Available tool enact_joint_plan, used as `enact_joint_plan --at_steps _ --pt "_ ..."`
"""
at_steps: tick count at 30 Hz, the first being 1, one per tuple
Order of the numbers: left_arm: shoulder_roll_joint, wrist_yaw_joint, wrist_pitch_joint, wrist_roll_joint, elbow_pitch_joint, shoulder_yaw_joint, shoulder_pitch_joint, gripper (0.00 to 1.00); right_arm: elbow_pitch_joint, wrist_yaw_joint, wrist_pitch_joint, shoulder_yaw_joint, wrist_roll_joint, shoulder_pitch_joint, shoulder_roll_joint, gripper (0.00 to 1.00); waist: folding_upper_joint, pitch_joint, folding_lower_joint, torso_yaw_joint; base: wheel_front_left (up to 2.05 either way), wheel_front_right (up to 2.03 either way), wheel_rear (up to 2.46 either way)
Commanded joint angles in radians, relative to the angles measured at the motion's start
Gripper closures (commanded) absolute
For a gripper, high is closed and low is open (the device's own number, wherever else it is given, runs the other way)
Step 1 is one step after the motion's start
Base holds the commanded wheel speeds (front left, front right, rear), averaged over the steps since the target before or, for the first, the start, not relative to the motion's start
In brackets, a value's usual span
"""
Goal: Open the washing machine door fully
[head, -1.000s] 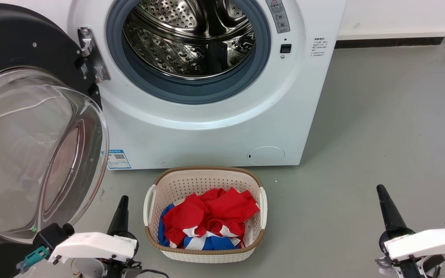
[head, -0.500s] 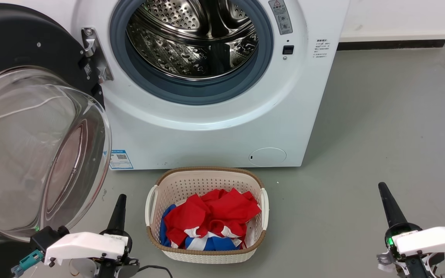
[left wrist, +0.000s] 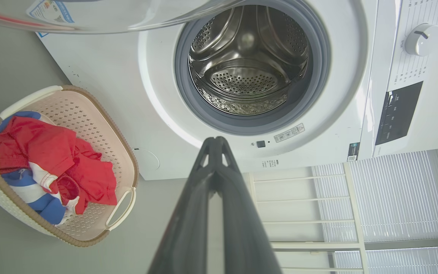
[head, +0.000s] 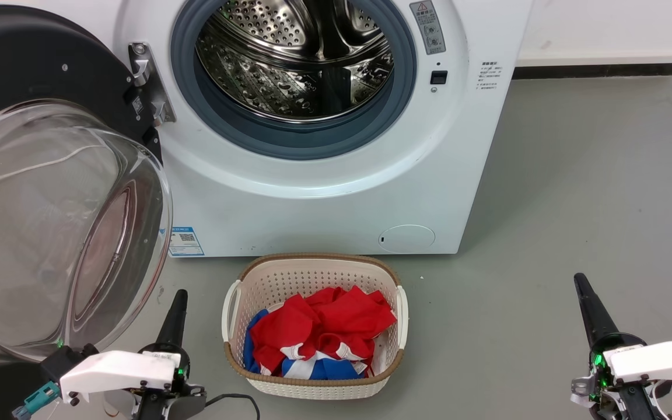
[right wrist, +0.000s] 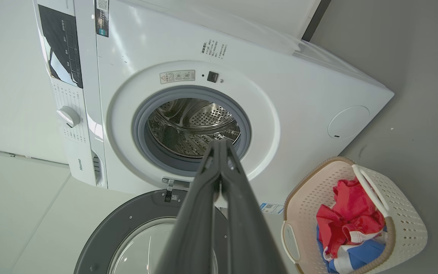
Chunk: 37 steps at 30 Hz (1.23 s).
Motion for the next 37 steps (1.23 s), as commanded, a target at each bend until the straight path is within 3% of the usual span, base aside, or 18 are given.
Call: enact_joint_plan --at_steps 1,37 --pt "0.001 -0.011 0.007 -0.025 -0.01 0.01 -0.02 1.0 0.0 0.0 0.006 -0.005 0.027 -0.024 0.003 1.0 0.0 -0.001 0.0 0.001 0.0 0.0 0.0" --pt "-0.013 -0.049 0.076 -0.274 -0.014 0.068 -0.02 1.0 0.036 0.0 0.06 -0.04 0.295 -0.048 0.016 1.0 0.0 -0.012 0.0 0.019 0.0 0.0 0.0"
